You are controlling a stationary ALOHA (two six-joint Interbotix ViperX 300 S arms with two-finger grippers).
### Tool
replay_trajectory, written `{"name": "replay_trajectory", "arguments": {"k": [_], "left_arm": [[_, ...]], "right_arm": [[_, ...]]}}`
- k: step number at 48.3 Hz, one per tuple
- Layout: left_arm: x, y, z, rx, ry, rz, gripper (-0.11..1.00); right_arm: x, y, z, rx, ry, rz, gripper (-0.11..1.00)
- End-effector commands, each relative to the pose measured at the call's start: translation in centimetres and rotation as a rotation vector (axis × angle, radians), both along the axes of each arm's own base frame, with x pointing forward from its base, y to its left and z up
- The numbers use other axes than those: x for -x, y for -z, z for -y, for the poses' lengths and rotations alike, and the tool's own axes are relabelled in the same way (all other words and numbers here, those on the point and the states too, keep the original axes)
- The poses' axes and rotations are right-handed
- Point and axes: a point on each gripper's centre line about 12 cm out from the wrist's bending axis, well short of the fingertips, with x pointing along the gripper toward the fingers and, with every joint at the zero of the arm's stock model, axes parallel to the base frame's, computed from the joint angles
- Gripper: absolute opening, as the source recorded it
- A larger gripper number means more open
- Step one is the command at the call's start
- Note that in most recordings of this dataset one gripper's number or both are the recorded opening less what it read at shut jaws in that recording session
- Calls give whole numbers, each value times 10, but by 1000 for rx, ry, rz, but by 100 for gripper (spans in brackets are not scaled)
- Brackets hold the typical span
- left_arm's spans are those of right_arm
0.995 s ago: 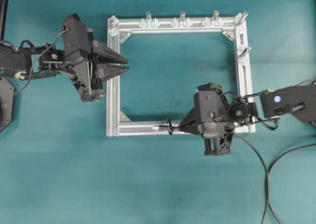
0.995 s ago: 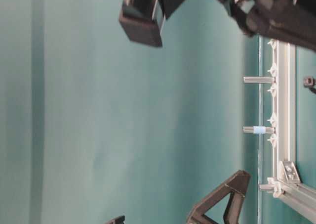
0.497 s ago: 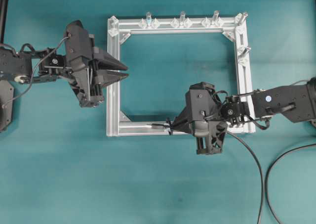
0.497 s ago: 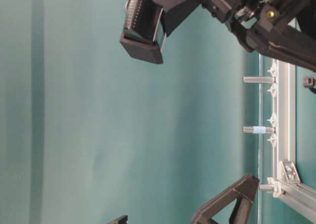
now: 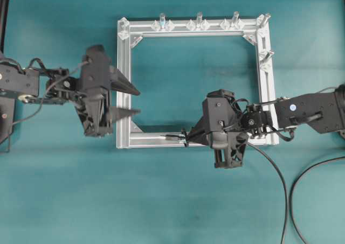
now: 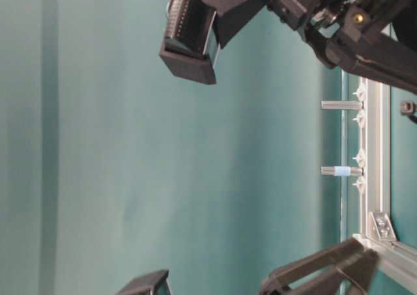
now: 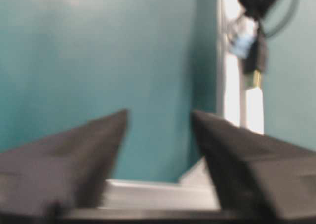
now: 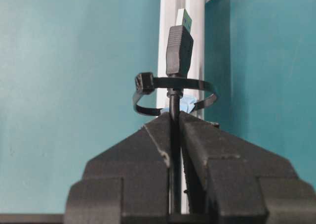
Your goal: Insert the wire through the string loop located in the center.
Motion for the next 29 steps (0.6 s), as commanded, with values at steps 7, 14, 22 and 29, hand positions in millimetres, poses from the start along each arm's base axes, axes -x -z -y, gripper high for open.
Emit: {"name": "replay_trajectory", "arguments": {"k": [7,14,22,29], "left_arm": [[-6,-16,7,8,26,-79,90],[-6,-16,7,9,27,-93,88],[-7,-16,7,9,27,-92,88],[-8,-18,8,9,29,-87,88]], "right_arm": [[-4,-9,0,-2,-1,32,7],[-4,-10,0,-1,-1,32,7],[-4,-10,0,-2,-1,34,7],[-4,-10,0,-2,-1,34,7]]}}
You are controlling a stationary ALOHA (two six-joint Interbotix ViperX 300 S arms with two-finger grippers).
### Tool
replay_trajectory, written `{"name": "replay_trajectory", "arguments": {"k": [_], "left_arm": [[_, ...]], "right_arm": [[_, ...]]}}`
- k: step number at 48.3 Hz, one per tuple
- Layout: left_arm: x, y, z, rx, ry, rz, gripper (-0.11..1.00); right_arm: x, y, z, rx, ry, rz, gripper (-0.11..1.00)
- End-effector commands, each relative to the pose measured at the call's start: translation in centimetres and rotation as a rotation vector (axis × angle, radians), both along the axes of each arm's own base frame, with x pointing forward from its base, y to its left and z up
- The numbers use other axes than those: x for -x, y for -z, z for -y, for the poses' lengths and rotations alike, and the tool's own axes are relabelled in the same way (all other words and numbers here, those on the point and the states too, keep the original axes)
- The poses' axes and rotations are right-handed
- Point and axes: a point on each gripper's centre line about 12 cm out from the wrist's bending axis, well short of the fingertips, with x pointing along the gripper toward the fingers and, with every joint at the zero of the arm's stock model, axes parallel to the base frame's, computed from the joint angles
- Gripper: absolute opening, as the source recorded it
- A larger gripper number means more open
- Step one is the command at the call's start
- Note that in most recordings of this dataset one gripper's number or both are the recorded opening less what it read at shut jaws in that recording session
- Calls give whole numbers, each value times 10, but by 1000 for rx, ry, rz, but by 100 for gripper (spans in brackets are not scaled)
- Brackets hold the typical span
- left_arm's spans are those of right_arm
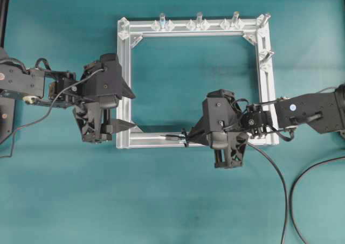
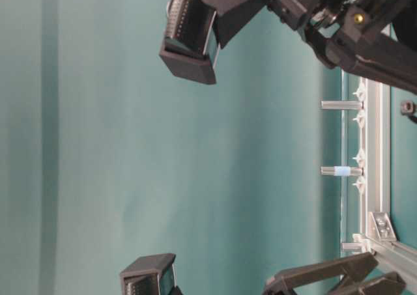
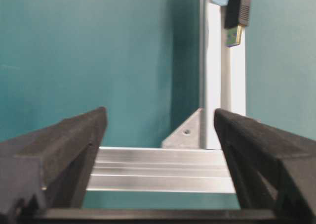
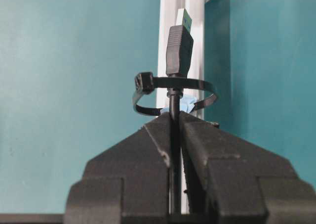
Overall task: Insert the wire through the string loop located in the center.
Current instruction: 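Move the left gripper to the plug emerging from the loop and grasp it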
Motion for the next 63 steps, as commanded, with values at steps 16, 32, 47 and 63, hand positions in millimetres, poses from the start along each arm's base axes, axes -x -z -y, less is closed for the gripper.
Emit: {"name": "replay_trajectory", "arguments": {"k": [16,32,47,63], "left_arm": [[-28,-24,17,5,44,77,88],[-68,-15,40,6,99,64,88],[-83,-3,45,6,107,43,88],[-89,14,46,3,106,37,88]], "right_arm": [[-5,-11,-1,-2,-2,35,7],[-4,-10,0,-1,0,32,7],[-4,-10,0,0,-2,32,7],[-4,-7,0,0,-2,28,7]]}}
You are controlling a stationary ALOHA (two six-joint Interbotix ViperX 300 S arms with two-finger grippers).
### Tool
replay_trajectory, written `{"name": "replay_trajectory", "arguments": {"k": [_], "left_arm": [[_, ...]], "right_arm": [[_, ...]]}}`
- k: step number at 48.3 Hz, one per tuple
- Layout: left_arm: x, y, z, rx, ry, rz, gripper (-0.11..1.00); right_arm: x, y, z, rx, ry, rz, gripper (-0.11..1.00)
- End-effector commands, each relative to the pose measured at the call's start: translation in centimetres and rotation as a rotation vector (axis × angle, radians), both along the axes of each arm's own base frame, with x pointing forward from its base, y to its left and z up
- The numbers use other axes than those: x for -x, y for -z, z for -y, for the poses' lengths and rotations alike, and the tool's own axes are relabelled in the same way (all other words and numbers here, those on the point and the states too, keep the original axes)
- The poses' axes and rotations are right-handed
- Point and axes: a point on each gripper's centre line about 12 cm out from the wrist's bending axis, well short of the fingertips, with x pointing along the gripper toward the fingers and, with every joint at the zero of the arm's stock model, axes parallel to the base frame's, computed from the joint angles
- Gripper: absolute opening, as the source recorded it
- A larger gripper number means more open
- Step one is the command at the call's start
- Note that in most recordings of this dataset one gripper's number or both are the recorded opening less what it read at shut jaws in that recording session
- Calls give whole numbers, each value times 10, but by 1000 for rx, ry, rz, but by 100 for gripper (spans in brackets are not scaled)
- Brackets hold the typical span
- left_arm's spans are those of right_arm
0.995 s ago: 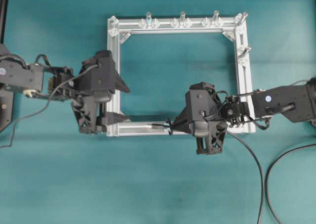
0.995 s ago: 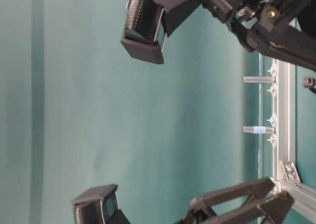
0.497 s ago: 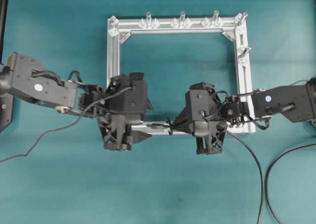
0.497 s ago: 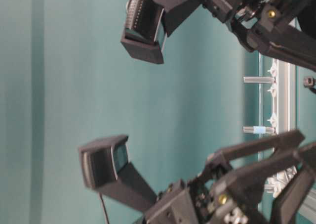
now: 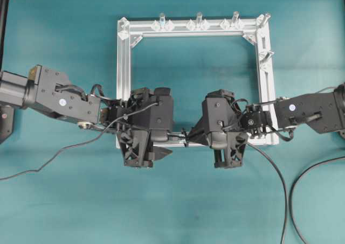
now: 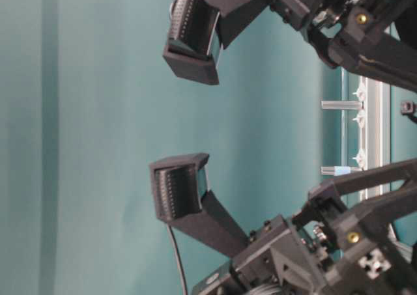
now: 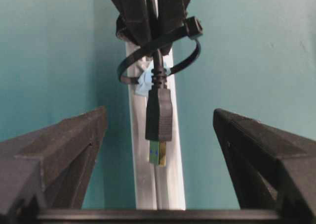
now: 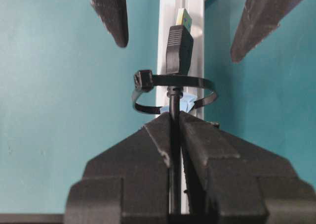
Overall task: Insert the wire through the string loop located in the center.
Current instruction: 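Move the left gripper to the plug emerging from the loop and grasp it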
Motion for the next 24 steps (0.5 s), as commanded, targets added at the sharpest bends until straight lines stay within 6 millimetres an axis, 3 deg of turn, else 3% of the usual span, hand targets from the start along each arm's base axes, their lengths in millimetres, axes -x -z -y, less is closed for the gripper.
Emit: {"name": "replay_trajectory", "arguments": {"k": [1,24], "left_arm": [[-6,-11,1,7,-3,42,88],[0,-1,-8,1,-22,28,90]], "right_arm": [[-5,-9,-1,-2,-3,35,7],[-8,-13,-1,-3,-3,46,7]]}}
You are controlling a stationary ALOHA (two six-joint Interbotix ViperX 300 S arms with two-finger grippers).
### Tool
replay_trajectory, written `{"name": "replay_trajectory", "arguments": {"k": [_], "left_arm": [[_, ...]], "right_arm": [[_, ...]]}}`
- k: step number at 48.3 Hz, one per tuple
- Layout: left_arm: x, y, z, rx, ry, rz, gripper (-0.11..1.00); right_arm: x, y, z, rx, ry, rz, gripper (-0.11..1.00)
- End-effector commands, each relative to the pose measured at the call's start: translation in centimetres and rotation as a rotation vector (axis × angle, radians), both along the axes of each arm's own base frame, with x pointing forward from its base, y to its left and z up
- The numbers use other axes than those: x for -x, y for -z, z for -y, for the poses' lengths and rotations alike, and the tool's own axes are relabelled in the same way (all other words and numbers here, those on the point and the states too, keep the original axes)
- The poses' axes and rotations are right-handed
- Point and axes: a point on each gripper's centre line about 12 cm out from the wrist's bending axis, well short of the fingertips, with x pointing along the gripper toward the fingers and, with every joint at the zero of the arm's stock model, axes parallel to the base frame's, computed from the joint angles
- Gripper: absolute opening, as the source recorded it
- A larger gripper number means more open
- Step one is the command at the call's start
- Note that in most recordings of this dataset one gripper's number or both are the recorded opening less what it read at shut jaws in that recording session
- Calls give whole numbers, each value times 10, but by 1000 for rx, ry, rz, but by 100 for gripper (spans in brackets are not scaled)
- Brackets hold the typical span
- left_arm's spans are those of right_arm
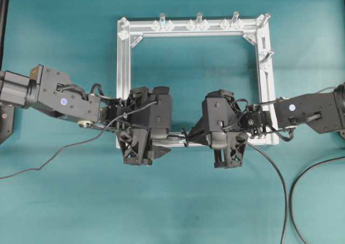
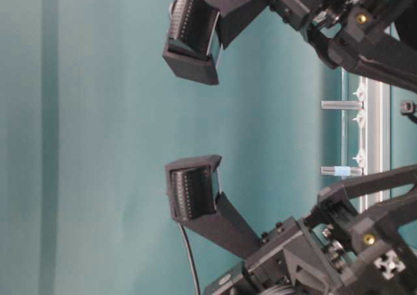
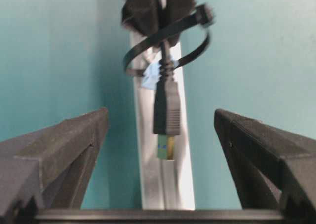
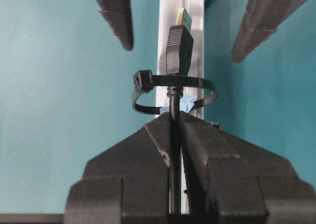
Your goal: Insert the wire through the string loop located in the center.
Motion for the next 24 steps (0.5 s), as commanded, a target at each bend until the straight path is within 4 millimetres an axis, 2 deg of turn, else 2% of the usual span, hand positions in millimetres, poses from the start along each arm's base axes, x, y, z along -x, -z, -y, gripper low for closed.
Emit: {"name": "replay_trajectory", "arguments": {"k": [1,7,19,24], "left_arm": [[-3,-8,-3,4,-10,40,89],[-3,-6,-4,3,-12,61,75],[3,-1,-6,3,-17,52,18],[4,0,-6,2,-17,50,17]], "right_arm": [[-8,-13,0,-3,-1,46,7],[-8,-14,0,-4,-1,49,7],[-11,-17,-1,-5,-1,60,7],[-13,-18,-1,-5,-1,64,7]]}}
